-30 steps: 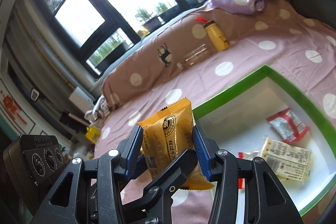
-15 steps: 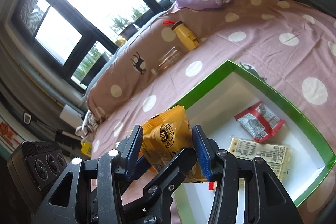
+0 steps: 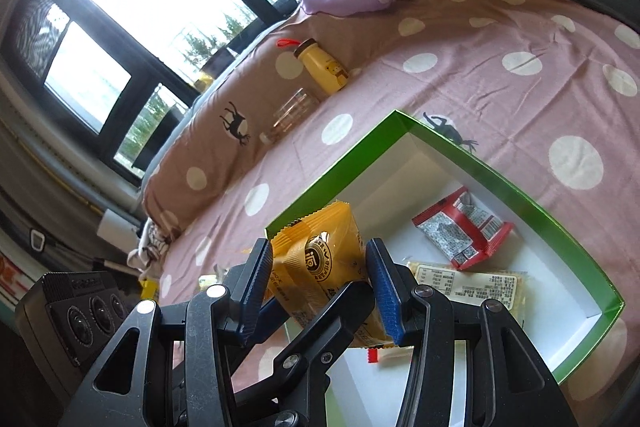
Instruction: Organize snacks
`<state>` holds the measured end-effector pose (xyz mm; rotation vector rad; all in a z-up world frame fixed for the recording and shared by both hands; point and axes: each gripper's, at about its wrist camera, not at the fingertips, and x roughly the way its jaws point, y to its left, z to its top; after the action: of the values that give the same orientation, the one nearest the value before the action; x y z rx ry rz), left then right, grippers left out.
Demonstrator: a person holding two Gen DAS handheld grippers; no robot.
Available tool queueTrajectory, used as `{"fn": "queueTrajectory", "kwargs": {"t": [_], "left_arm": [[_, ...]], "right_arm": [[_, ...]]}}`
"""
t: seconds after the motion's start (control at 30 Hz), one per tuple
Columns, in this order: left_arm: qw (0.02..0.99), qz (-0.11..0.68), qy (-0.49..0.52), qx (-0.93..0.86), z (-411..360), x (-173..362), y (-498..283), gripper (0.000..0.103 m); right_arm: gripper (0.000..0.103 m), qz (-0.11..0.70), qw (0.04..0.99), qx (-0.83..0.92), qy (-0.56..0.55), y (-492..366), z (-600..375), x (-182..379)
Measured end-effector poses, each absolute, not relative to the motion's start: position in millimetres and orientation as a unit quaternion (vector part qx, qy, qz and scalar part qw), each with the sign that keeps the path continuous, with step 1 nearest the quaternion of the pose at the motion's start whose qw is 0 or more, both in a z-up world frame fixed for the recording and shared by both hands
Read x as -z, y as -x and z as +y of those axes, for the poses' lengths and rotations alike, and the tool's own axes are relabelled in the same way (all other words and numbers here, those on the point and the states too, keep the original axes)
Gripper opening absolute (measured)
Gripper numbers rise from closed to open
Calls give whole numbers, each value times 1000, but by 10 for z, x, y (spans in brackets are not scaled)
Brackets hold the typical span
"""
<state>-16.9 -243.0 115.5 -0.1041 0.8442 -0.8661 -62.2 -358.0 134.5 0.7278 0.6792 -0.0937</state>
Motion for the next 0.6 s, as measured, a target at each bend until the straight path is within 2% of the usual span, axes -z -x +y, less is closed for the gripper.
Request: {"fn": "queueTrajectory", "kwargs": {"t": [0.6], "left_arm": [[788, 443, 63, 423, -2592, -931, 91, 59]], "right_arm": [[52, 362, 854, 92, -361, 584, -3748, -1161]]}}
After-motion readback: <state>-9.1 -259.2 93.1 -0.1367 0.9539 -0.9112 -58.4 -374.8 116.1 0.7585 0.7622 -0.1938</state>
